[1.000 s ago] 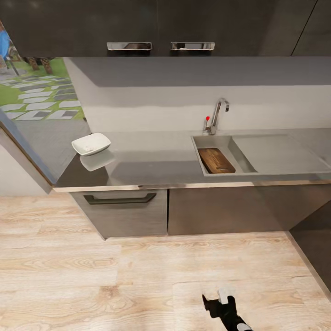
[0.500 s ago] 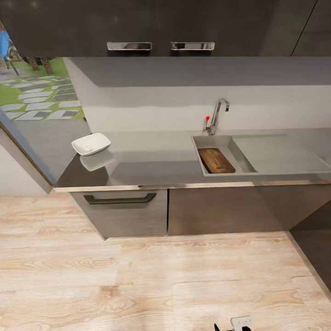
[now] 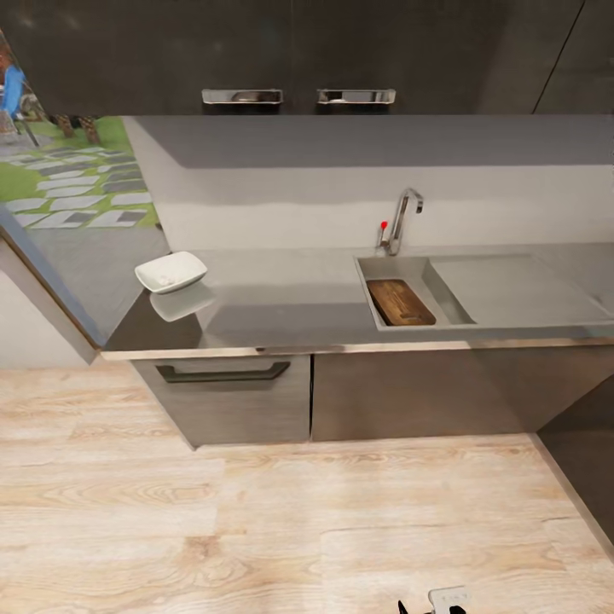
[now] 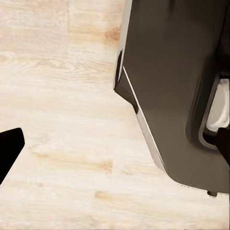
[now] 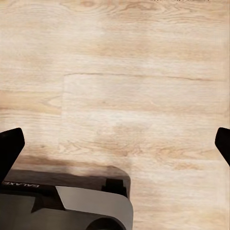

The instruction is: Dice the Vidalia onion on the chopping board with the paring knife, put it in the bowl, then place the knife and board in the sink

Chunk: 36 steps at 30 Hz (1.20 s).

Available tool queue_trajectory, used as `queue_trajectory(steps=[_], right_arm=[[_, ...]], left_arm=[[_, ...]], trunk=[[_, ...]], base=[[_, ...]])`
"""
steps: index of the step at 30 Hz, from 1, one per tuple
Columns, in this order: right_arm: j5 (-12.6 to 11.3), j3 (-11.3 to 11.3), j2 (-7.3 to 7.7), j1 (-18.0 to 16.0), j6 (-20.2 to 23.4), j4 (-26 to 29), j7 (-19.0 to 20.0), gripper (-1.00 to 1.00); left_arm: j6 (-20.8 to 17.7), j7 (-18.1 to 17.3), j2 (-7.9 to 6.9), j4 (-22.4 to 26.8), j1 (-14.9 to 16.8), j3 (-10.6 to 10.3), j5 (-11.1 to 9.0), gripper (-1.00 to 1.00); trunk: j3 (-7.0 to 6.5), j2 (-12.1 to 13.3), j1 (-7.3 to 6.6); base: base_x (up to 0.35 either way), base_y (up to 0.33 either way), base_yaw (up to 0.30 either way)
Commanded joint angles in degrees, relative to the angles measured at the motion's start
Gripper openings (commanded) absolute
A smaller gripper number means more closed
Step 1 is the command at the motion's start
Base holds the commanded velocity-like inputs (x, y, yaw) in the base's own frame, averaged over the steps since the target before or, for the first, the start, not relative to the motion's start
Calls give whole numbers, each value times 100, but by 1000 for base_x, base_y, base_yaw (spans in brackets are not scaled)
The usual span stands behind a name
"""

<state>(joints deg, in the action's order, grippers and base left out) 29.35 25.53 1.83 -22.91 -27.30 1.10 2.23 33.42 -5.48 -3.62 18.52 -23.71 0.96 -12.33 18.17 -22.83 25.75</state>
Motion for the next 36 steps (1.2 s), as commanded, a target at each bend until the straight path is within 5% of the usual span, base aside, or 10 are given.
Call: queue_trajectory(steps=[1, 7, 36], right_arm=[[27, 49, 2, -3, -20, -5, 23, 100], [27, 49, 2, -3, -19, -4, 23, 100], [27, 49, 0, -3, -13, -5, 23, 100]], left_arm=[[-2, -58, 4, -149, -2, 6, -59, 100], [-2, -58, 12, -738, -2, 4, -56, 100], [-2, -58, 11, -771, -2, 4, -50, 100]], trunk=[[-1, -9, 4], [-55, -9, 4], [-317, -9, 4]], base=[[0, 0, 0], [0, 0, 0], [0, 0, 0]])
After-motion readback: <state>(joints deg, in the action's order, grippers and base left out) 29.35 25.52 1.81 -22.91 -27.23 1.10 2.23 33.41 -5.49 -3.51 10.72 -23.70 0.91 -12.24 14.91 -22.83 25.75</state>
